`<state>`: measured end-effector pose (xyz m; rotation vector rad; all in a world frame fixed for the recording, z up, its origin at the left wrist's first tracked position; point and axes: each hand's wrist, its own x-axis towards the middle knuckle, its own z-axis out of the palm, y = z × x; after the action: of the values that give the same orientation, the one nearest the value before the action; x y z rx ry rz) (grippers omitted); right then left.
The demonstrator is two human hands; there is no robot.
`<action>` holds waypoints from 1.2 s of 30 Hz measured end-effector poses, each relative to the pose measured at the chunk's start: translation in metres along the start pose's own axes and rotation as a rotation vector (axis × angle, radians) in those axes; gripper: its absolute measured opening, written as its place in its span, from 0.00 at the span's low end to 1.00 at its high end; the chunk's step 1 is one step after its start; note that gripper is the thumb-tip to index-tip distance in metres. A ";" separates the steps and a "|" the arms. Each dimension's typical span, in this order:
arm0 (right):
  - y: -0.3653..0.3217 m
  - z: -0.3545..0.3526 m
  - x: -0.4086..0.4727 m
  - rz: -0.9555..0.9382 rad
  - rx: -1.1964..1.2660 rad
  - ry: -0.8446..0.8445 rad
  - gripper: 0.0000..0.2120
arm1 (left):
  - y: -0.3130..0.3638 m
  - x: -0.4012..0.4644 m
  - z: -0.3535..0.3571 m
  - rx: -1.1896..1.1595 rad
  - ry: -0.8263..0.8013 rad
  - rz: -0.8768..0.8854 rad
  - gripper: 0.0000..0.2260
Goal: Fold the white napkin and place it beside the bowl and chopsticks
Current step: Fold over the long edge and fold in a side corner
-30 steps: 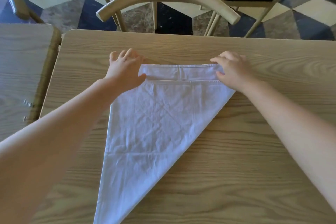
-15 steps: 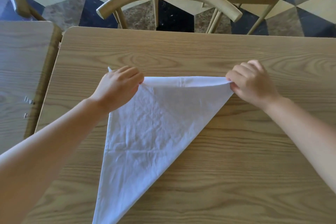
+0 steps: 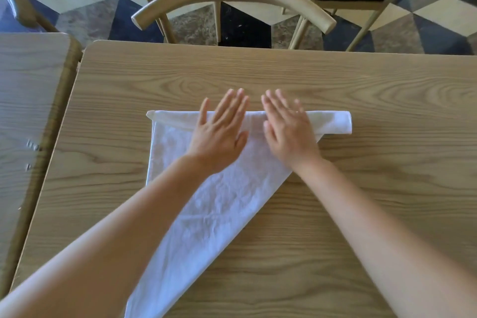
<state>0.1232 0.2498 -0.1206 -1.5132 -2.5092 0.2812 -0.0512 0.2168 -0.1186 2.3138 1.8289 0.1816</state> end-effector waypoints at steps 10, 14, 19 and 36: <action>0.042 0.003 -0.004 0.137 -0.120 -0.207 0.32 | -0.017 -0.012 0.016 0.044 -0.056 -0.072 0.28; 0.081 -0.014 -0.011 0.248 -0.160 -0.255 0.28 | -0.036 -0.025 0.012 0.017 -0.003 -0.213 0.29; 0.102 -0.022 -0.015 0.343 -0.138 -0.244 0.26 | -0.046 -0.034 0.006 -0.070 0.047 -0.382 0.31; 0.118 -0.029 -0.017 0.224 0.132 0.215 0.09 | -0.030 -0.014 0.012 -0.062 0.171 -0.741 0.38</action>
<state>0.2386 0.2906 -0.1250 -1.6742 -2.1185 0.2945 -0.0805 0.2092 -0.1370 1.4729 2.5704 0.3189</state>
